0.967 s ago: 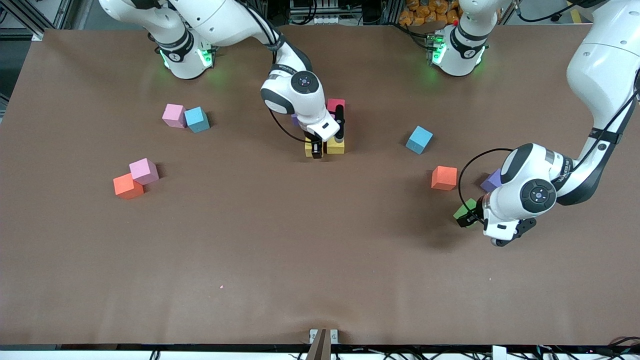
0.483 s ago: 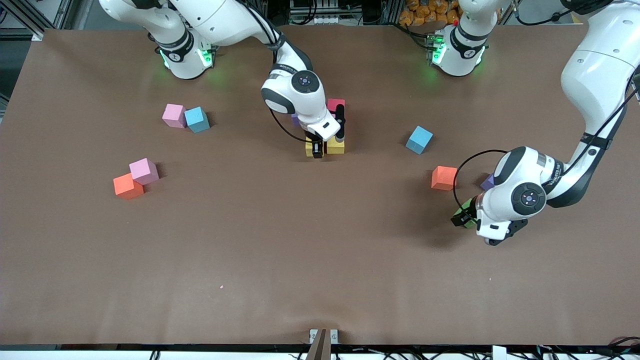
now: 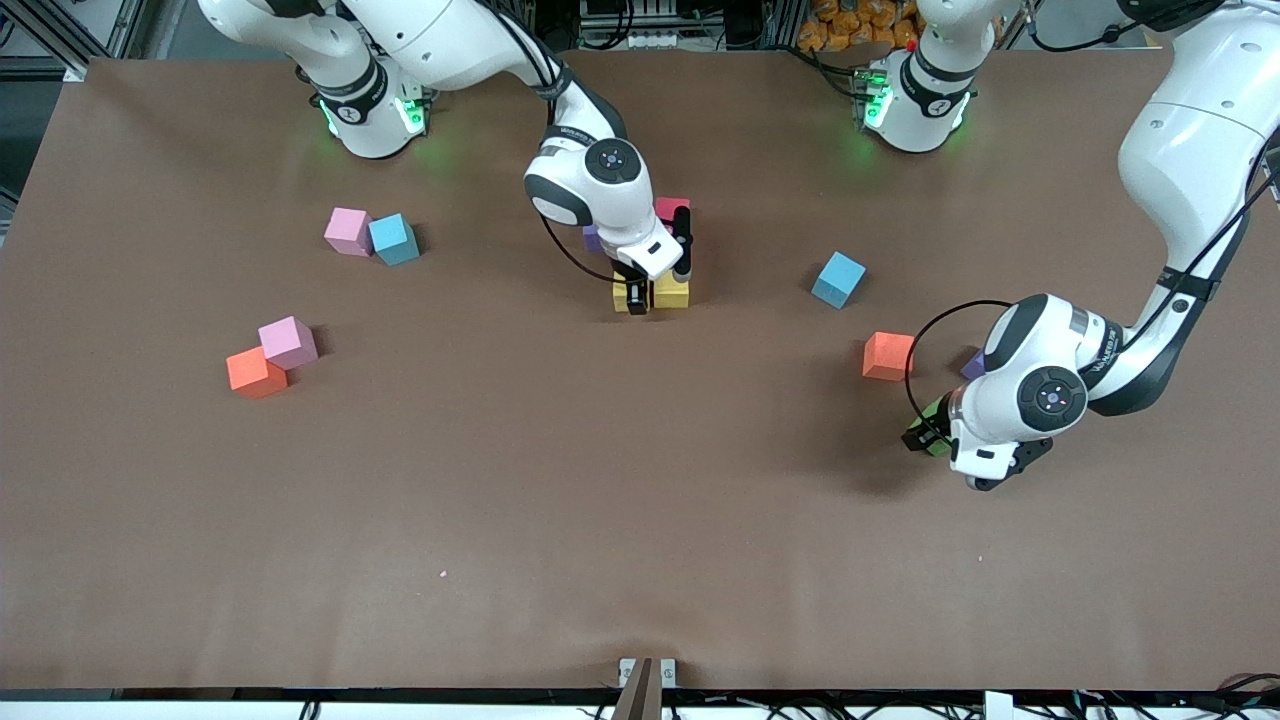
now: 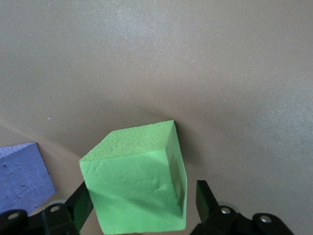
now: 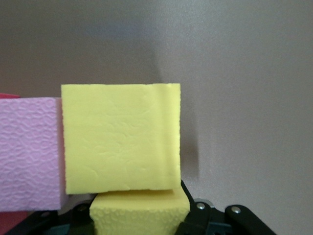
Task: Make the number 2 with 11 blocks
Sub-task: 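Set the yellow cube beside the yellow while the left gripper grasps the green cube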
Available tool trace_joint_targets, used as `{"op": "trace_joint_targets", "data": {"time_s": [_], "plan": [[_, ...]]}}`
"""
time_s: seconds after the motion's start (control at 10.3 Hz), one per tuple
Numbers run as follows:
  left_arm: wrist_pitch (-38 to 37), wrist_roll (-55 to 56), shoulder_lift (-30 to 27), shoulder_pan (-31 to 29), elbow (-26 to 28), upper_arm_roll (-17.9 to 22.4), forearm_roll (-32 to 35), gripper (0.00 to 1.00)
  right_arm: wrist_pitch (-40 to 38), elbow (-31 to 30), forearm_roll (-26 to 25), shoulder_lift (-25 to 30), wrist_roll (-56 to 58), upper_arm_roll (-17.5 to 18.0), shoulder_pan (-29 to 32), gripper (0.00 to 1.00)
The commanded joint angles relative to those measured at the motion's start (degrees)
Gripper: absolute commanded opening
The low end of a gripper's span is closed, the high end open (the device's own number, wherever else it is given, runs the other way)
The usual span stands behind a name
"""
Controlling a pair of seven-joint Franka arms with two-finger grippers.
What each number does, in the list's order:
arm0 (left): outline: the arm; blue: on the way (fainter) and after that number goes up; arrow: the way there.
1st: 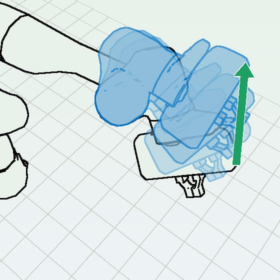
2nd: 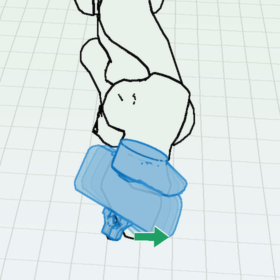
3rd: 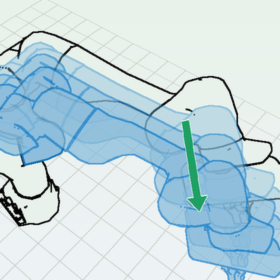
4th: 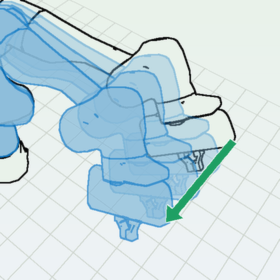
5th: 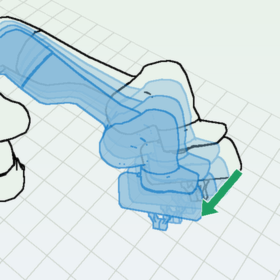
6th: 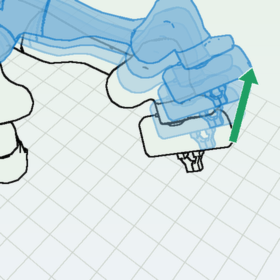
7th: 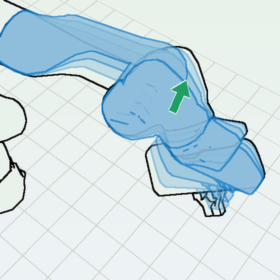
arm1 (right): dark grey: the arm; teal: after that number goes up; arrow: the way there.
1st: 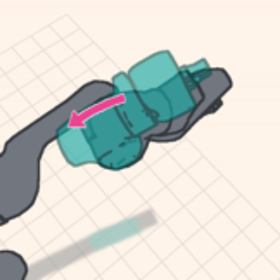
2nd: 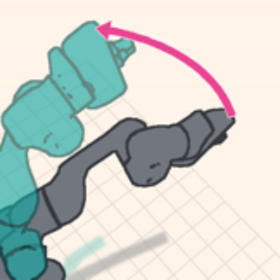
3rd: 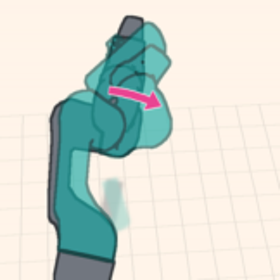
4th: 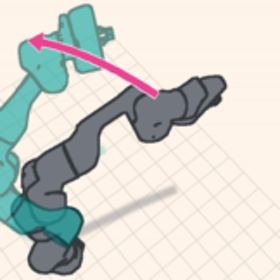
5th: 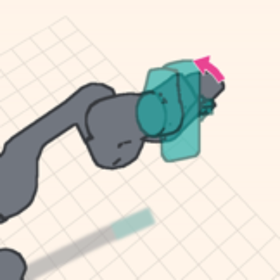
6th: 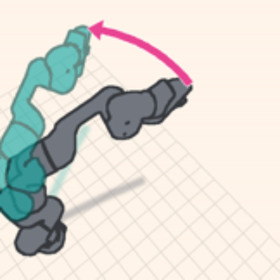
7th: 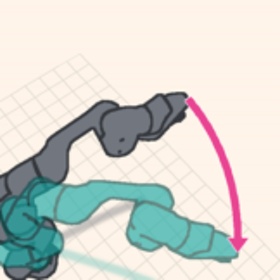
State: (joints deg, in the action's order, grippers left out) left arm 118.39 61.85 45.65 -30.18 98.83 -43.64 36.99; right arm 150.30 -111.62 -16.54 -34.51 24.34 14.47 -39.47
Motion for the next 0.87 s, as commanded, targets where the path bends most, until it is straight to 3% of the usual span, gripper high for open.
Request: {"op": "trace_joint_targets", "data": {"time_s": [0.0,0.19,0.39,0.48,0.58,0.77], "plan": [[0.5,1.0,-0.1,1.0,-0.5,1.6,-0.1,0.87,-0.6,0.4,-0.1,0.2,-0.6,-0.7,-1.1,0.52],[0.5,1.0,-0.1,1.3,-0.5,2.0,-0.3,0.83,-0.5,0.4,-0.1,0.3,-1.0,-0.6,-1.1,0.53],[0.5,1.0,-0.1,1.3,-0.6,2.0,-0.3,0.74,-0.5,0.3,0.0,0.3,-1.0,-0.5,-1.1,0.60],[0.5,1.0,-0.1,1.4,-0.7,2.0,-0.7,0.69,-0.4,0.3,0.0,0.3,-1.0,-0.5,-1.1,0.75],[0.6,1.0,-0.1,1.6,-0.7,2.0,-1.0,0.65,-0.3,0.3,0.0,0.3,-1.0,-0.5,-1.1,1.00],[0.6,6.1,-0.1,2.9,-0.9,2.0,-0.6,0.61,-0.5,0.3,0.0,0.4,-1.0,-0.5,-1.1,1.00]]}}
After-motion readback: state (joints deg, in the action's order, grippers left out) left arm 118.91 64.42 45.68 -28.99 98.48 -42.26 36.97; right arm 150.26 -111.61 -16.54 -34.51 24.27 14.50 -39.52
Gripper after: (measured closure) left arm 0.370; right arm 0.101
